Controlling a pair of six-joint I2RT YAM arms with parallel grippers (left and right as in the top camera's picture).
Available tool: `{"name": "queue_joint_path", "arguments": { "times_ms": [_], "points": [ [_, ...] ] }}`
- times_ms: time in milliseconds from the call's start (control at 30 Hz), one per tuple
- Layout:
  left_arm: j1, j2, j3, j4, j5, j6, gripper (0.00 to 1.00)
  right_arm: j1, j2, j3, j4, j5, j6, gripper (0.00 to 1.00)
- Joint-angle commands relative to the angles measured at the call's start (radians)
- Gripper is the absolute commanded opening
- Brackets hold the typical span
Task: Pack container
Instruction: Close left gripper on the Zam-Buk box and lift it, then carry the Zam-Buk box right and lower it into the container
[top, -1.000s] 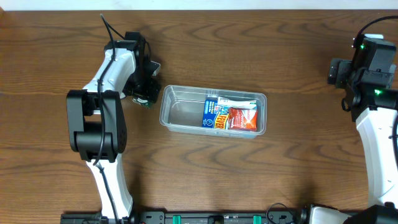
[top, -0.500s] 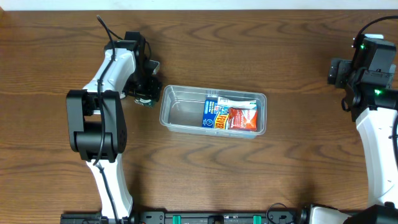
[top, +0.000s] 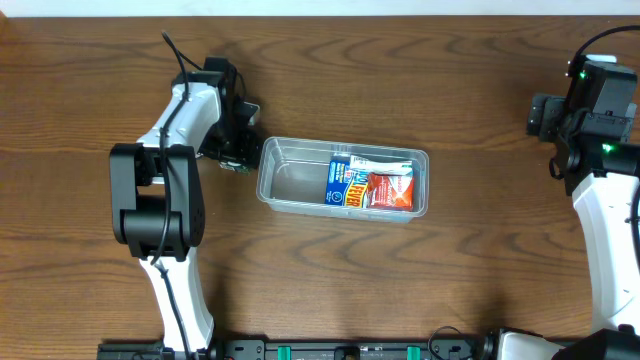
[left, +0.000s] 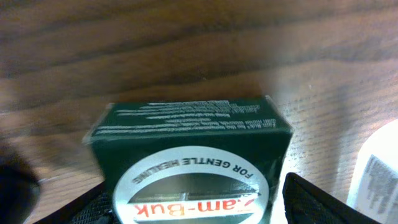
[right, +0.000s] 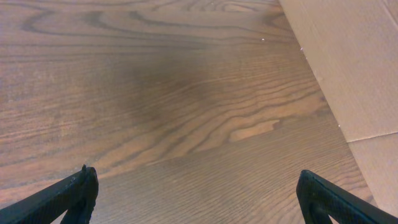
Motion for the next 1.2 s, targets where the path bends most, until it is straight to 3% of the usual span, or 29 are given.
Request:
{"name": "queue_joint_path", "arguments": {
  "times_ms": [0,100,233,467,733,1167],
  "points": [
    [-0.003,0.011,-0.019,0.016,0.003,0.044,0.8,-0.004,-0.006,0.002,-0.002,0.01,0.015,0.99],
    [-0.003,0.011,-0.019,0.023,0.002,0.044,0.79,-0.004,-0.006,0.002,-0.002,0.01,0.015,0.99],
    [-0.003,0.011,-0.019,0.023,-0.013,0.044,0.48,-0.004,-0.006,0.002,-0.001,0.01,0.015,0.99],
    [-0.003,0.01,-0.004,-0.008,-0.013,0.043,0.47,-0.004,-0.006,0.002,-0.002,0.01,0.015,0.99],
    [-0.003,-0.026,0.111,-0.15,-0.065,0.025,0.47,-0.004,-0.006,0.002,-0.002,0.01,0.015,0.99],
    [-0.003,-0.194,0.16,-0.176,-0.117,-0.022,0.47,-0.004,-0.006,0.002,-0.002,0.01,0.015,0.99]
  ]
}}
